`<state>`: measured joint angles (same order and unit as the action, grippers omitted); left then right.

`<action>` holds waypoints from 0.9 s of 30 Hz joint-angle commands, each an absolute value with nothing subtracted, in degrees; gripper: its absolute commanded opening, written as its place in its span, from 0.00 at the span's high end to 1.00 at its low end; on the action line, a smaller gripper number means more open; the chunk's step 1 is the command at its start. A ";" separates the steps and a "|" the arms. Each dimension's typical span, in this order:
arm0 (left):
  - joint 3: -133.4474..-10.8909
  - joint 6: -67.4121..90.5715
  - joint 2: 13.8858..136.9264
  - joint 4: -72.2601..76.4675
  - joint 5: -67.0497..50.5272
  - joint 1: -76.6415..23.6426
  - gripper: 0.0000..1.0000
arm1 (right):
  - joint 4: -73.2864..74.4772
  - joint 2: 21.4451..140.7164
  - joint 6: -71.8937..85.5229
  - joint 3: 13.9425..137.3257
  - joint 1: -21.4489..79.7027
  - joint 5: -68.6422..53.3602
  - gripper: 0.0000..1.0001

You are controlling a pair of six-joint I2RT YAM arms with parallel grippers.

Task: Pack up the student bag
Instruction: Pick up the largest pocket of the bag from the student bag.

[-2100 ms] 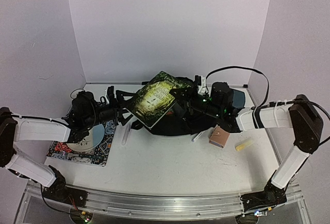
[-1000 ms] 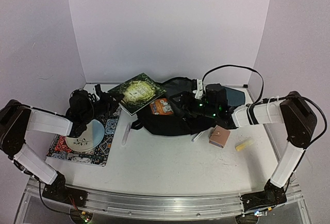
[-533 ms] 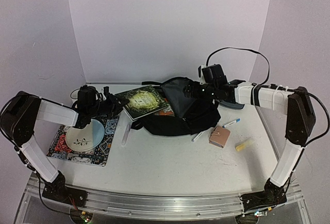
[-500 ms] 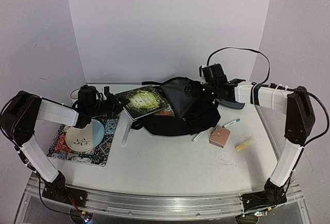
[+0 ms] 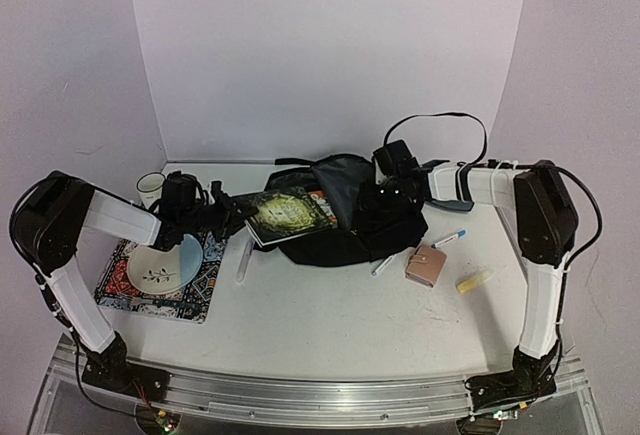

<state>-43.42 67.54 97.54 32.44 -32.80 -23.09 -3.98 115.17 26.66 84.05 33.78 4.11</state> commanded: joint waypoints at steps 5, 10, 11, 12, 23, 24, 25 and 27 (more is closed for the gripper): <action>-38.78 71.99 90.99 34.51 -30.03 -31.34 1.00 | -4.36 103.04 20.98 79.06 33.93 -4.97 0.97; -36.79 74.39 86.45 33.83 -26.54 -33.70 1.00 | -6.24 94.39 16.67 72.73 33.93 -7.38 1.00; -36.92 74.31 85.26 33.33 -25.83 -33.67 1.00 | -6.49 93.17 15.58 71.84 33.97 -7.76 1.00; -37.32 74.18 84.51 32.86 -25.16 -33.66 1.00 | -6.69 91.89 14.90 70.93 33.95 -8.01 1.00; -43.71 77.01 89.09 30.10 -22.15 -33.85 1.00 | -11.90 84.55 13.37 64.14 33.94 -12.49 1.00; -44.24 77.03 89.71 30.12 -22.00 -33.84 1.00 | -12.28 84.23 13.40 63.87 33.98 -12.84 1.00; -44.71 76.95 90.33 30.14 -21.68 -33.88 1.00 | -12.59 84.08 13.37 63.64 34.01 -13.16 1.00; -46.14 77.03 91.50 30.15 -21.13 -34.01 1.00 | -12.93 83.95 13.35 63.22 34.02 -13.47 1.00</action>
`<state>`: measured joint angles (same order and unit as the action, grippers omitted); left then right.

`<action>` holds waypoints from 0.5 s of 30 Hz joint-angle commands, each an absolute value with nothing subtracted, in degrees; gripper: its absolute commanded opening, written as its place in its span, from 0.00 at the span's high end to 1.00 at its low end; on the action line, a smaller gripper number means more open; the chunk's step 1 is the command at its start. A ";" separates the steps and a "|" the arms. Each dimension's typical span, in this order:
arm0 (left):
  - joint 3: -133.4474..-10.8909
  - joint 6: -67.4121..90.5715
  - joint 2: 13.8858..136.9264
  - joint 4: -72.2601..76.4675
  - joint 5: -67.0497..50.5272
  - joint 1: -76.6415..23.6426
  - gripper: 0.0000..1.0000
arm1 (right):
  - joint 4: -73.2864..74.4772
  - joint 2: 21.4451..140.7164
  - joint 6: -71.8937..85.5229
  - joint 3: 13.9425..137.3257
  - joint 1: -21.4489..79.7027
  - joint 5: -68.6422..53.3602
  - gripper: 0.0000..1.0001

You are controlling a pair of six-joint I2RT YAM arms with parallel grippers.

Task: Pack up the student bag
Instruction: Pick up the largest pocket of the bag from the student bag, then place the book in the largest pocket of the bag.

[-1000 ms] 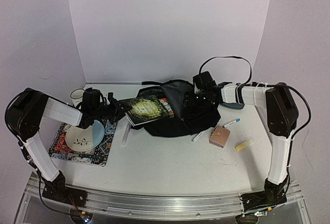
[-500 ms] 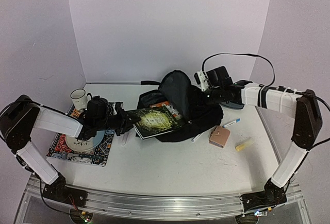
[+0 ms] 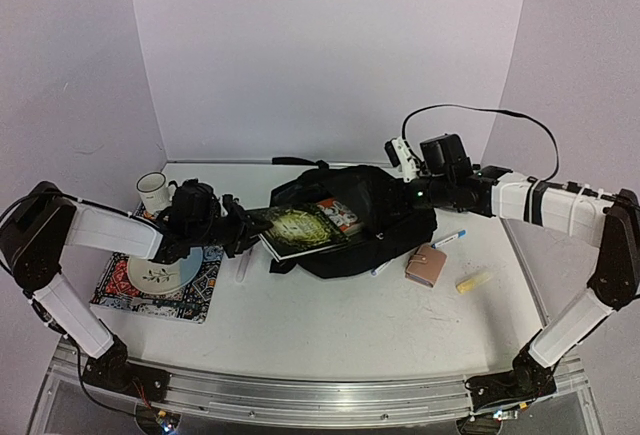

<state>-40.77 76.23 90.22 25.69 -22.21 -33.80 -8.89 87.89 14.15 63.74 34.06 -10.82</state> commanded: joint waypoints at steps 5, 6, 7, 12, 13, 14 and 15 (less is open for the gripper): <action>-51.36 77.27 96.58 30.15 -21.20 -34.81 1.00 | -14.20 84.22 13.37 62.65 34.19 -15.49 1.00; -52.30 77.30 97.55 30.15 -20.94 -34.92 1.00 | -14.32 84.33 13.36 62.71 34.28 -15.70 1.00; -53.16 77.42 98.30 30.15 -20.60 -34.97 1.00 | -14.42 84.42 13.30 62.79 34.39 -15.86 1.00; -57.56 77.12 102.82 30.14 -19.12 -35.31 1.00 | -14.75 84.90 13.07 63.35 34.97 -16.95 1.00; -58.74 77.23 104.05 30.14 -18.99 -35.44 1.00 | -14.83 85.13 13.00 63.51 35.15 -17.05 1.00; -60.09 77.28 105.37 30.14 -18.87 -35.60 1.00 | -14.87 85.30 12.87 63.67 35.22 -17.20 1.00; -61.38 77.26 106.31 30.15 -18.57 -35.82 1.00 | -14.91 85.51 12.81 63.82 35.36 -17.30 1.00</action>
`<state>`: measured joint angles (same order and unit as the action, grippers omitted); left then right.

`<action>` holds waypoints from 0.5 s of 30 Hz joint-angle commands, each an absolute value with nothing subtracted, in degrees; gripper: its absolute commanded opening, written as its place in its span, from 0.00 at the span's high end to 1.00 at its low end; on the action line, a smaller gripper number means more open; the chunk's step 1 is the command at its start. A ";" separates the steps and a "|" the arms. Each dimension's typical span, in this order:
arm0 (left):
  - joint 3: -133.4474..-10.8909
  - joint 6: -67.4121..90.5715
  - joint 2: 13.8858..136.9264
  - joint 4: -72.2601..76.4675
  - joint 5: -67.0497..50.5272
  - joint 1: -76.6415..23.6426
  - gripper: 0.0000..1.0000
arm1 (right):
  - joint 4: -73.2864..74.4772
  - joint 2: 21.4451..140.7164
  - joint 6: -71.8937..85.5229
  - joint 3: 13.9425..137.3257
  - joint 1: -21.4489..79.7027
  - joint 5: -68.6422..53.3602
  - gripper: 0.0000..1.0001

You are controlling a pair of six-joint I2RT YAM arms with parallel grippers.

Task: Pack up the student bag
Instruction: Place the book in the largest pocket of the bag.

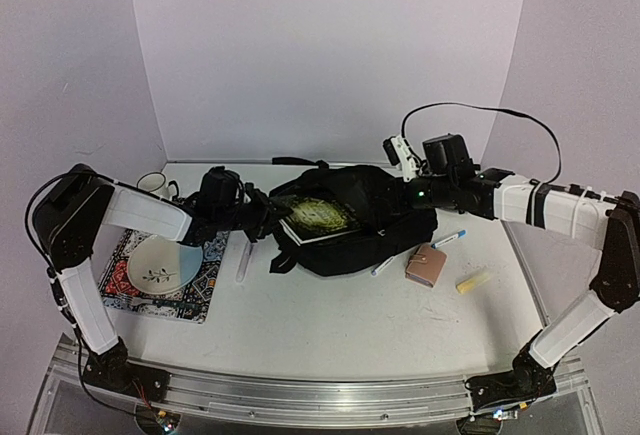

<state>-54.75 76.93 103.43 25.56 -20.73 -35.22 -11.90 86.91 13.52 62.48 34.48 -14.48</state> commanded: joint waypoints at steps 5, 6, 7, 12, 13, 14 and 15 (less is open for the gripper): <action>-67.01 77.08 111.74 30.17 -16.95 -36.56 1.00 | -14.90 86.92 12.74 64.78 36.18 -18.25 1.00; -68.00 77.09 112.40 30.17 -16.44 -36.56 1.00 | -14.92 87.14 12.69 64.89 36.32 -18.37 1.00; -68.70 77.02 113.19 30.17 -16.04 -36.58 1.00 | -14.93 87.36 12.67 64.97 36.49 -18.43 1.00; -72.73 77.43 117.14 30.14 -15.07 -37.49 1.00 | -14.92 88.71 12.71 65.78 37.26 -18.69 1.00; -73.23 77.65 117.77 30.15 -14.75 -37.84 0.99 | -14.93 88.93 12.74 65.91 37.36 -18.70 1.00; -73.46 77.75 118.25 30.15 -14.18 -38.18 0.97 | -14.94 89.14 12.74 66.06 37.43 -18.63 1.00; -73.43 77.25 118.40 30.10 -12.86 -38.49 0.94 | -14.94 89.29 12.79 66.19 37.52 -18.50 1.00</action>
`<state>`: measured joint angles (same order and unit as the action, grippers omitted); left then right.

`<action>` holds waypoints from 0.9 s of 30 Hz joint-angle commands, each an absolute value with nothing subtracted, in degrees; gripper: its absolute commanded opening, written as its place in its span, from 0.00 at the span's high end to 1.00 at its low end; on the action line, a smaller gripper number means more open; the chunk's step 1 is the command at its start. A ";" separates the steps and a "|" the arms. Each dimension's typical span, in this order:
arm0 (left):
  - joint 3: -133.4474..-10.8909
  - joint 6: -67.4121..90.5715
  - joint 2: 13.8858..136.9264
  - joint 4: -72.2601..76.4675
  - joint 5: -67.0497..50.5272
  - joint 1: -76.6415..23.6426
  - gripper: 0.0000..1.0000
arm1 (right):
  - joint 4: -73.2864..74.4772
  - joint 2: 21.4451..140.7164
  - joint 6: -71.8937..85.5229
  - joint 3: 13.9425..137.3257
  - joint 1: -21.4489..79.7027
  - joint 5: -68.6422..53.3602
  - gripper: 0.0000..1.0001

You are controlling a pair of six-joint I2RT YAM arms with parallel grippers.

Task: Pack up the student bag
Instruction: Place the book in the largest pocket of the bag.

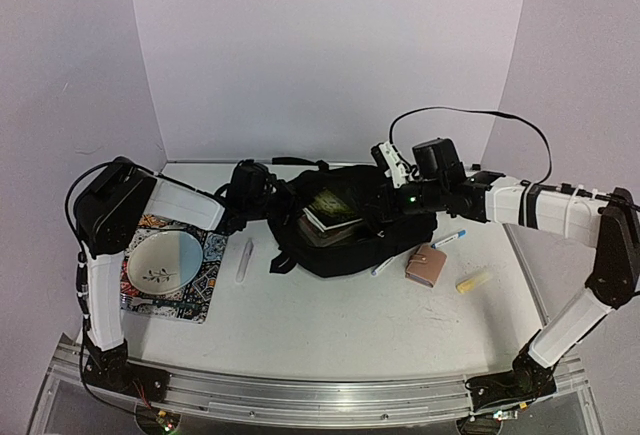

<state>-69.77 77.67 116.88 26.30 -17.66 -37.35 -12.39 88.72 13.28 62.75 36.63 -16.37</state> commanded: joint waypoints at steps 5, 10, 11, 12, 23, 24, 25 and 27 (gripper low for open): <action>-72.86 73.93 118.97 29.19 -9.31 -39.12 0.68 | -14.94 89.91 13.03 67.19 37.63 -18.49 1.00; -74.80 65.22 118.41 22.37 -5.05 -39.37 0.47 | -14.85 90.10 12.95 67.73 37.72 -18.48 0.99; -75.84 63.31 118.41 20.38 -4.41 -39.49 0.44 | -14.85 90.16 12.92 67.79 37.73 -18.53 0.99; -76.92 61.42 118.36 17.97 -3.39 -39.71 0.42 | -14.79 90.17 12.92 67.83 37.71 -18.54 0.99; -83.63 46.79 115.45 -1.84 10.73 -43.12 0.22 | -14.29 90.09 12.29 67.73 37.73 -17.84 0.97; -83.16 46.39 114.69 -2.45 11.18 -43.15 0.21 | -14.17 90.13 12.16 67.68 37.73 -17.80 0.97; -82.68 45.96 113.56 -2.93 11.69 -43.15 0.20 | -14.00 90.21 11.97 67.68 37.75 -17.78 0.97; -81.26 45.19 110.57 -3.77 12.61 -43.15 0.18 | -13.74 90.45 11.55 67.54 37.90 -17.69 0.97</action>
<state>-81.30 50.21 118.13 0.05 7.47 -43.20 -12.34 90.06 13.04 64.77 37.22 -16.51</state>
